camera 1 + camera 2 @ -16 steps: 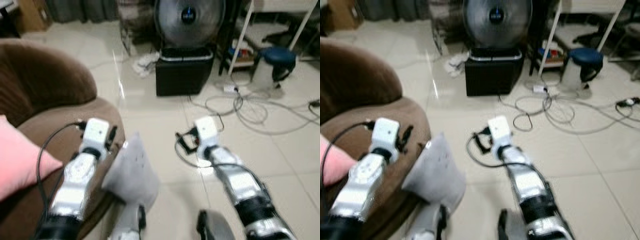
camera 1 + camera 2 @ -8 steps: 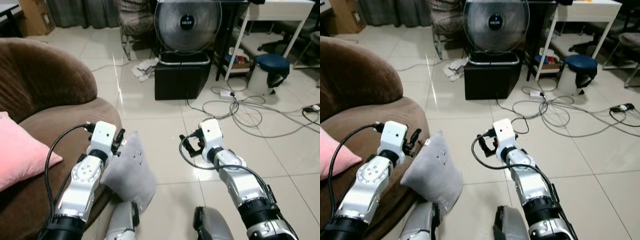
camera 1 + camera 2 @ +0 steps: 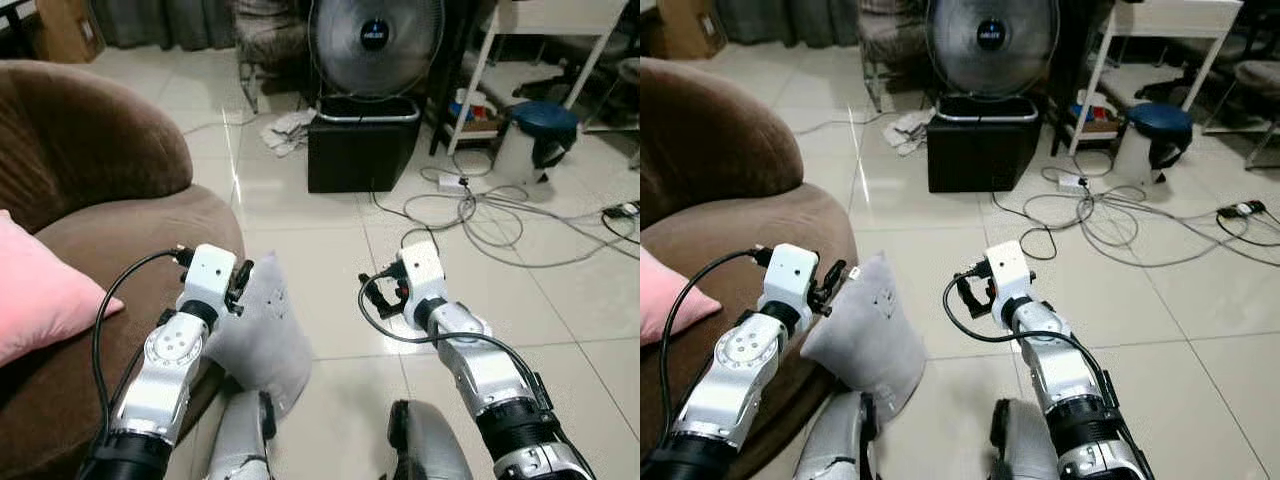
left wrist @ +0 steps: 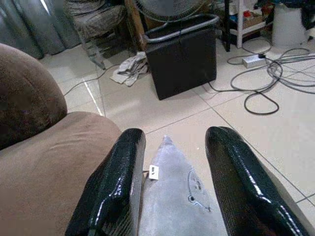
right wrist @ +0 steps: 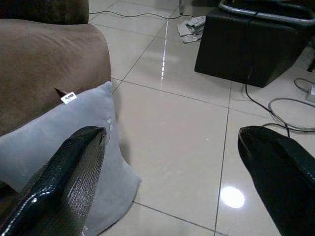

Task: Move the pillow to the sofa from floor

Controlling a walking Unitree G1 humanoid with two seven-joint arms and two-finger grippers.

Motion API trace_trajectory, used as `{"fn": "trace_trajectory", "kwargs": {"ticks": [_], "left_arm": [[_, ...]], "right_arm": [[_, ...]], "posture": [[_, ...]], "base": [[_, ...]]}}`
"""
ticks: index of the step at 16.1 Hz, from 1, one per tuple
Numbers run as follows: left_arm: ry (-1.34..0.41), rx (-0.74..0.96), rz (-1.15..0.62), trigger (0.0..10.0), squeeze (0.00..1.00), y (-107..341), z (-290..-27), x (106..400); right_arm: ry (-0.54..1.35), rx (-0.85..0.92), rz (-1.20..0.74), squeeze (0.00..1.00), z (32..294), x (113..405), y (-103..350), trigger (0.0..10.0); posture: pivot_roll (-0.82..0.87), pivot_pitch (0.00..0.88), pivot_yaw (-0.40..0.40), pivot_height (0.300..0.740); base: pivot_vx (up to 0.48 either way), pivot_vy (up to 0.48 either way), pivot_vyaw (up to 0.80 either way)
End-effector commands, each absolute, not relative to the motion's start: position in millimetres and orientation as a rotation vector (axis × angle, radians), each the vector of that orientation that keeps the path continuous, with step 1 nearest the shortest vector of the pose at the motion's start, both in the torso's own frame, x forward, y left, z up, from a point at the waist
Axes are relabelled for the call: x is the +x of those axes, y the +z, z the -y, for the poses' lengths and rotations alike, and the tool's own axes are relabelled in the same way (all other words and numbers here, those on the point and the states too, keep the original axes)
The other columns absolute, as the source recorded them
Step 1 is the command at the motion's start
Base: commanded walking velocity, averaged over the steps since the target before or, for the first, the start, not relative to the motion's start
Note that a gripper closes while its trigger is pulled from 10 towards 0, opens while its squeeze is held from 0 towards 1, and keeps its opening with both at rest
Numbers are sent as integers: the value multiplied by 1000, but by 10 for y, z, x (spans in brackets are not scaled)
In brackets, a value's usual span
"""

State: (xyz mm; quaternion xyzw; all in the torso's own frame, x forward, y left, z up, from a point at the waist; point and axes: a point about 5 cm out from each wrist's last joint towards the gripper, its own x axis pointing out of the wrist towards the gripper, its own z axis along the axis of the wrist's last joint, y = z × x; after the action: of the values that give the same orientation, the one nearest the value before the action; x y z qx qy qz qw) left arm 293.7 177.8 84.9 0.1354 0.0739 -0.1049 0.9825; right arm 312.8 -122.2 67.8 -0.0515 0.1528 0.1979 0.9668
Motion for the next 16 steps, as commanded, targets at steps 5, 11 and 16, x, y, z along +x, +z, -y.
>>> {"fn": "trace_trajectory", "kwargs": {"ticks": [5, 11, 16], "left_arm": [[-320, 185, -181, 10000, 455, 781, -1689, 2970], [-367, 120, -363, 10000, 1000, 588, -1578, 3257], [-269, 74, -507, 10000, 1000, 350, -1675, 3255]], "right_arm": [[396, -157, -291, 0, 1347, 3263, 878, 10000], [725, -220, -412, 0, 1282, 3147, 986, 10000], [806, -205, -447, 0, 1303, 2947, 1066, 10000]], "posture": [[68, 0, 6, 569], [31, 0, -22, 569], [-6, 37, -23, 569]], "base": [[0, 0, 0], [0, 0, 0], [0, 0, 0]]}}
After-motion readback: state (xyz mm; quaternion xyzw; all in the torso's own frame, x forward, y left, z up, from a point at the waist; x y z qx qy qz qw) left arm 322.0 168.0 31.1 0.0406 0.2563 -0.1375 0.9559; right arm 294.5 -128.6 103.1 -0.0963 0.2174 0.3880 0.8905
